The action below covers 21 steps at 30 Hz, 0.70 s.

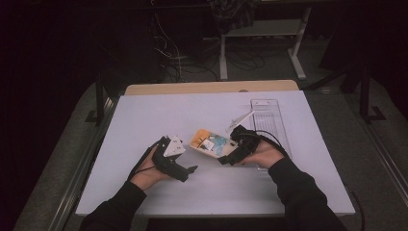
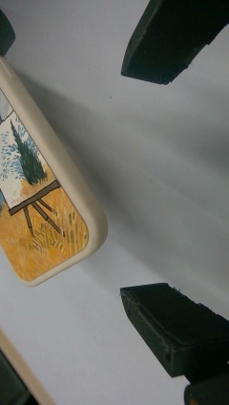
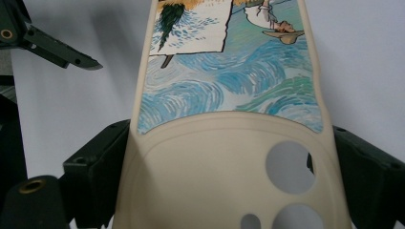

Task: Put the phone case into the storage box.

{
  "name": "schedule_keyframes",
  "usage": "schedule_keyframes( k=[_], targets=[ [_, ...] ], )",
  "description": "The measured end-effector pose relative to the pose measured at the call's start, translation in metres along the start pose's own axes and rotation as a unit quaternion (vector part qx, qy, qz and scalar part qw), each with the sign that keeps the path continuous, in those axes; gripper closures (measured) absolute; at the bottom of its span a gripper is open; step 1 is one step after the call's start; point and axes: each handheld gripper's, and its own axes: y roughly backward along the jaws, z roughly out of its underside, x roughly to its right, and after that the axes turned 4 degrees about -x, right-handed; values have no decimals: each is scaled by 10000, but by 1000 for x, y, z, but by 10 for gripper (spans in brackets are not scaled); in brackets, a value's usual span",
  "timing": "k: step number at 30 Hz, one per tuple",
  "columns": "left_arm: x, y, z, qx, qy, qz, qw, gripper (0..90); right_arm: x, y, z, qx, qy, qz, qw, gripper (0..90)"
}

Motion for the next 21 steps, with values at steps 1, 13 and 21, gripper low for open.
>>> schedule_keyframes(
  k=[1, 13, 21],
  targets=[
    [1, 1, 0, 10, -44, -48, 10000, 0, 0, 0, 0, -2, -15, -5, 10000, 95],
    [8, 2, -2, 117, -622, -485, 9968, 17, -1, -1, 0, -19, -16, -6, 10000, 95],
    [11, 2, -2, 30, -1038, -676, 9923, 16, 1, -2, 0, -20, 55, 44, 10000, 95]
  ],
)
